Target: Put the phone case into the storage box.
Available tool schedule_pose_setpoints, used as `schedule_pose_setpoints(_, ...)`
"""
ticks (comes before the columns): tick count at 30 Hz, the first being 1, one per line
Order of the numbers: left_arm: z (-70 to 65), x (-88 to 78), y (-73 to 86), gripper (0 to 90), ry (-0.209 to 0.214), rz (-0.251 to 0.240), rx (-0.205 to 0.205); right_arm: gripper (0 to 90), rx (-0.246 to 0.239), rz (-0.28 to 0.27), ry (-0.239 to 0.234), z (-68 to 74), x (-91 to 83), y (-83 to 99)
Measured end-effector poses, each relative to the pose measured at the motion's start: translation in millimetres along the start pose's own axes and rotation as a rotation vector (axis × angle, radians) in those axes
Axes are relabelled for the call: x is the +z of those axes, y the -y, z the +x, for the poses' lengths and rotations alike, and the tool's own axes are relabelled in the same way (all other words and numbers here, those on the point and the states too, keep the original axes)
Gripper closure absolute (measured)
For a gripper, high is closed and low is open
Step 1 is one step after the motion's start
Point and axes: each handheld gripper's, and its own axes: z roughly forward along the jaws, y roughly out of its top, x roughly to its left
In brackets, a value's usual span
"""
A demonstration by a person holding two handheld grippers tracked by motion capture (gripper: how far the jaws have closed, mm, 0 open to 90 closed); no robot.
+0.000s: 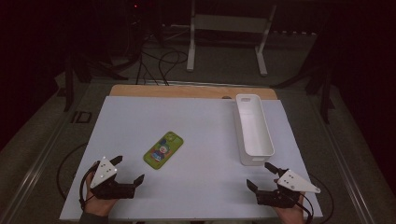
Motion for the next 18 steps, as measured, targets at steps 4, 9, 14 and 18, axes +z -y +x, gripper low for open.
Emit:
schedule_pose_setpoints(4,-2.0,1.0,-1.6,0.0,-0.002,0.013,0.001,8.4,0.002,-0.010,0.002,2.8,-0.3,-1.0)
schedule_pose_setpoints(9,-3.4,1.6,-4.4,0.0,-0.002,0.025,-0.004,8.3,0.003,-0.002,0.002,3.1,2.3,-1.4)
schedule_pose_setpoints(14,-5.0,2.6,-7.1,0.0,-0.016,0.047,0.000,8.2,0.009,0.006,0.009,2.9,2.3,-1.1)
schedule_pose_setpoints(18,-5.3,1.9,-13.6,0.0,-0.017,0.057,-0.007,8.3,0.008,0.016,0.010,2.6,2.9,-1.6)
